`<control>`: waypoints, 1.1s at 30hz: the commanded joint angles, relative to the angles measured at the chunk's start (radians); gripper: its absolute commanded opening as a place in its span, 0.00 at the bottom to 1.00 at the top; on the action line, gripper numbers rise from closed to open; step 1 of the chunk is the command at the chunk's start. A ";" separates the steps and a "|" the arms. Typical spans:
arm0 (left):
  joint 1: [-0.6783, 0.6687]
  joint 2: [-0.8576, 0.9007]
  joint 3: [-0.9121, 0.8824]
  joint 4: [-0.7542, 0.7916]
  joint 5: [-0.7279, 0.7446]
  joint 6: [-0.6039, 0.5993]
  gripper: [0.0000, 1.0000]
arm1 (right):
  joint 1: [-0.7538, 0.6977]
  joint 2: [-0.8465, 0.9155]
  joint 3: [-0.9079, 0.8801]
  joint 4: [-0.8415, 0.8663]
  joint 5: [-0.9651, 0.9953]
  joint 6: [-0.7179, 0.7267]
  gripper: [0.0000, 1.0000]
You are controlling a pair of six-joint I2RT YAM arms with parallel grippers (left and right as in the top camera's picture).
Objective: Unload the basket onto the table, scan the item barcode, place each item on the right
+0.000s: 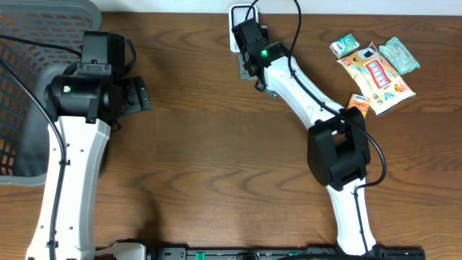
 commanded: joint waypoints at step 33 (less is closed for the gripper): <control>0.005 -0.007 0.009 -0.003 -0.017 -0.006 0.98 | -0.060 0.013 0.000 -0.507 0.238 0.032 0.01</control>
